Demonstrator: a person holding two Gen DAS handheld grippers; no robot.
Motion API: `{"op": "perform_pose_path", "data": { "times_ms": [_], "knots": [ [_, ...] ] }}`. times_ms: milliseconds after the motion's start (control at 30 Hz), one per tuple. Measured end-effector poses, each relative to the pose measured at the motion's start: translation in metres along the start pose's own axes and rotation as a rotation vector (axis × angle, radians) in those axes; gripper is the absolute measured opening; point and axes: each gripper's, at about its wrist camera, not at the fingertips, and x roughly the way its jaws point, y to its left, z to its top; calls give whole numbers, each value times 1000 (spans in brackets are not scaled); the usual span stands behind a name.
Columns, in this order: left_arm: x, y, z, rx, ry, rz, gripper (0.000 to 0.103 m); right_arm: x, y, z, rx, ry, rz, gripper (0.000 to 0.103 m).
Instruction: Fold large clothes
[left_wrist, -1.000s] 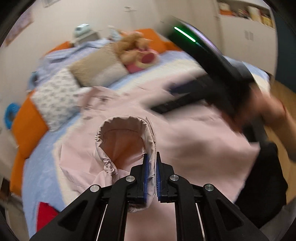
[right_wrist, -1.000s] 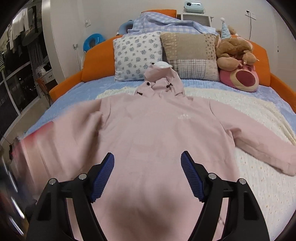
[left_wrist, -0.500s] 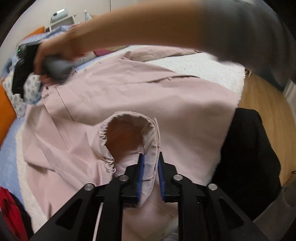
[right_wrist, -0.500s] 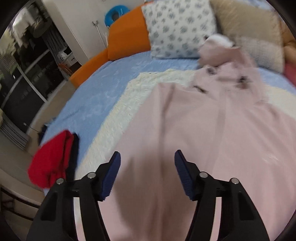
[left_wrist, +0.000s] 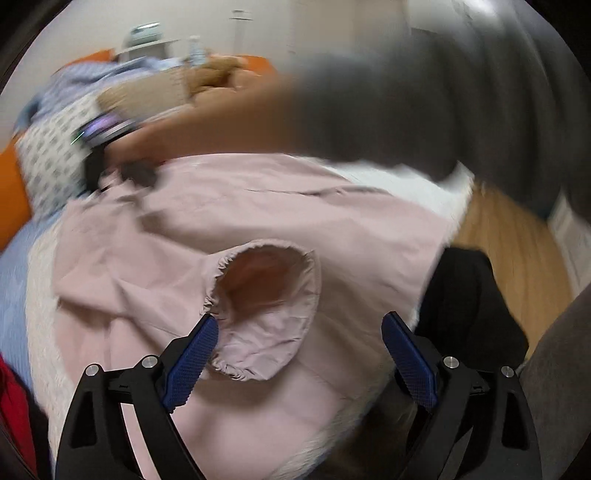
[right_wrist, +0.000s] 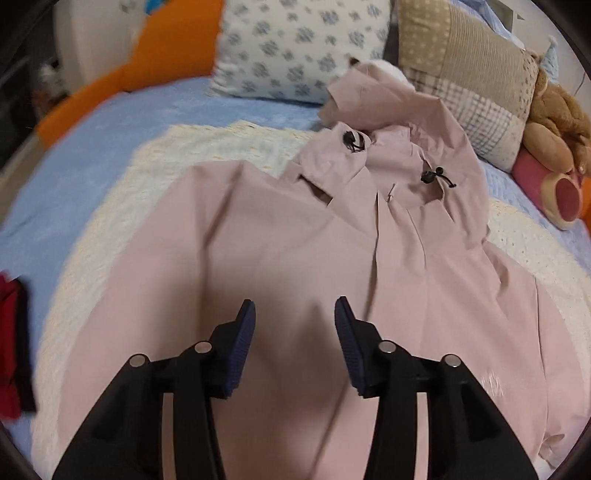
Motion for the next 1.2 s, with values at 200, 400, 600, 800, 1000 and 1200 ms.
{"op": "perform_pose_path", "data": {
  "times_ms": [200,400,600,800,1000,1200],
  "knots": [
    [-46,103,5,-317,-116,0,93,-140,-8,-102,-113,-133,269,63],
    [-91,115,21,-362,-258,-47,95,-246,16,-211,-276,-207,386,69],
    [-98,115,43,-319,-193,197,98,-253,95,-265,-555,-226,291,67],
    [-108,153,2,-520,-180,252,98,-232,178,-277,-756,-208,306,67],
    [-104,187,-39,-665,-141,242,98,-186,210,-280,-815,-17,204,36],
    [-84,214,-43,-726,-149,151,98,-183,143,-275,-586,56,179,13]
  ]
}}
